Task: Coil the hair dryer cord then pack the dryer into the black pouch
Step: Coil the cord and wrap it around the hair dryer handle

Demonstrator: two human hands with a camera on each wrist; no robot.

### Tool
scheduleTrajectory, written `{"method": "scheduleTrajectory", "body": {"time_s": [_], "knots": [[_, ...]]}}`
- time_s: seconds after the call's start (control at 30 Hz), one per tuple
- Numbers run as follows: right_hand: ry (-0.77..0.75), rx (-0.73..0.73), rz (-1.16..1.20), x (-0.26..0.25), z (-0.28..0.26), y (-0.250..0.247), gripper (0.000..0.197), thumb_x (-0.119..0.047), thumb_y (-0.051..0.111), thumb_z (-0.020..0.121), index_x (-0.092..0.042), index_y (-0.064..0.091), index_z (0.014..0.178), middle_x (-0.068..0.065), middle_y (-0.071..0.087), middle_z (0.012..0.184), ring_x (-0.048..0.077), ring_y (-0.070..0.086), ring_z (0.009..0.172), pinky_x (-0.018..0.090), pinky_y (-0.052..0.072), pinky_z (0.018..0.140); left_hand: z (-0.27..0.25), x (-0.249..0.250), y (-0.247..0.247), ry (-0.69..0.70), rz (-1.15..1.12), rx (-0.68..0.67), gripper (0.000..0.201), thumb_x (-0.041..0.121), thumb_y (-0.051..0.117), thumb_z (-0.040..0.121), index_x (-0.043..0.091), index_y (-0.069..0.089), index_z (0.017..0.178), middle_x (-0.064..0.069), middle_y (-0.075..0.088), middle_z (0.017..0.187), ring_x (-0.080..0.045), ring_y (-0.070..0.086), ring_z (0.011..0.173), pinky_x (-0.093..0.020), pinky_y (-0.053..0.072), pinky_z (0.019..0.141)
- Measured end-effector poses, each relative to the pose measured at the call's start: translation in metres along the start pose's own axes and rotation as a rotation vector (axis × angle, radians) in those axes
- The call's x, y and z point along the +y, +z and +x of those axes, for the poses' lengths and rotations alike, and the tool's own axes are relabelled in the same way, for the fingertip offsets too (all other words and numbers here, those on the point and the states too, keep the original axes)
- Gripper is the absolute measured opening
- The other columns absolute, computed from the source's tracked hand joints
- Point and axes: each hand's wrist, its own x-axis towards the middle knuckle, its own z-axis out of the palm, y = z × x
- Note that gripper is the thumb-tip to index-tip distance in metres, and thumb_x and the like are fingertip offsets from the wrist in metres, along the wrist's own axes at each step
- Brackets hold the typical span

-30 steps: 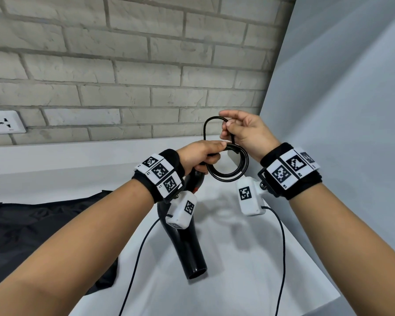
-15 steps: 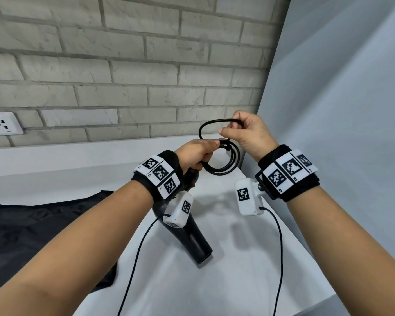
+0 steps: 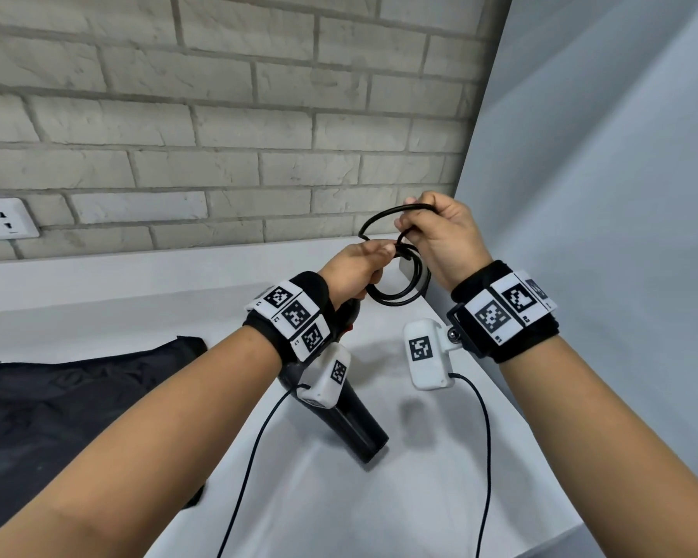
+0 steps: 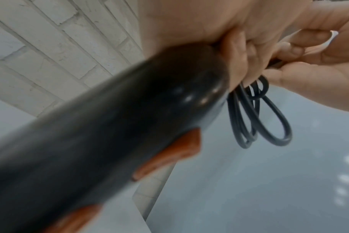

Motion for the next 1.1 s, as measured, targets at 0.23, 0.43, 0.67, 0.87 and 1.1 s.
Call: {"method": "scheduleTrajectory", "body": {"time_s": [0.23,0.43,0.67,0.87,1.1], "knots": [[-0.114,0.01,-0.129,0.002,-0.01,0.001,0.031,0.005,0.058,0.075,-0.015,0.046,0.055,-0.011,0.055,0.058,-0.001,0.051,0.058,0.014,0.043,0.064,0.009,-0.001,-0.005,0.08,0.003,0.206,0.023,0.026,0.042,0.097,0.016,0.062,0.095,0.002,0.034,0.057,-0.006,0.032,0.044,-0.021,0.026,0.048],[-0.27,-0.285,-0.842,0.0,-0.025,0.005,0.021,-0.036,0.065,0.067,-0.038,0.065,0.088,-0.021,0.056,0.077,0.012,0.053,0.083,0.029,0.043,0.077,0.015,0.005,-0.01,0.106,0.04,0.241,0.025,0.033,0.051,0.072,0.009,0.057,0.072,-0.003,0.05,0.065,-0.015,0.047,0.062,-0.024,0.038,0.062],[-0.2,-0.124,-0.431,0.0,-0.018,0.012,0.014,-0.016,0.048,0.083,-0.016,0.055,0.072,-0.001,0.05,0.07,0.004,0.05,0.065,0.021,0.043,0.064,0.017,-0.006,-0.024,0.072,0.063,0.347,0.026,0.027,0.045,0.096,0.01,0.062,0.106,0.002,0.042,0.062,-0.01,0.036,0.052,-0.021,0.03,0.05],[0.062,0.137,0.115,0.003,-0.011,0.017,0.037,-0.015,0.048,0.093,-0.013,0.046,0.056,0.001,0.048,0.057,0.014,0.054,0.058,0.025,0.054,0.059,0.014,-0.012,-0.02,0.05,0.071,0.343,0.032,0.031,0.045,0.096,0.01,0.059,0.116,0.002,0.045,0.066,-0.009,0.04,0.056,-0.02,0.032,0.053],[0.079,0.155,0.201,0.001,-0.006,0.016,0.025,0.017,0.04,0.083,-0.007,0.043,0.084,0.004,0.059,0.08,0.011,0.063,0.053,0.021,0.054,0.057,0.016,-0.009,-0.019,0.07,0.08,0.388,0.028,0.031,0.044,0.097,0.01,0.061,0.105,0.001,0.048,0.068,-0.011,0.044,0.063,-0.022,0.035,0.058]]}}
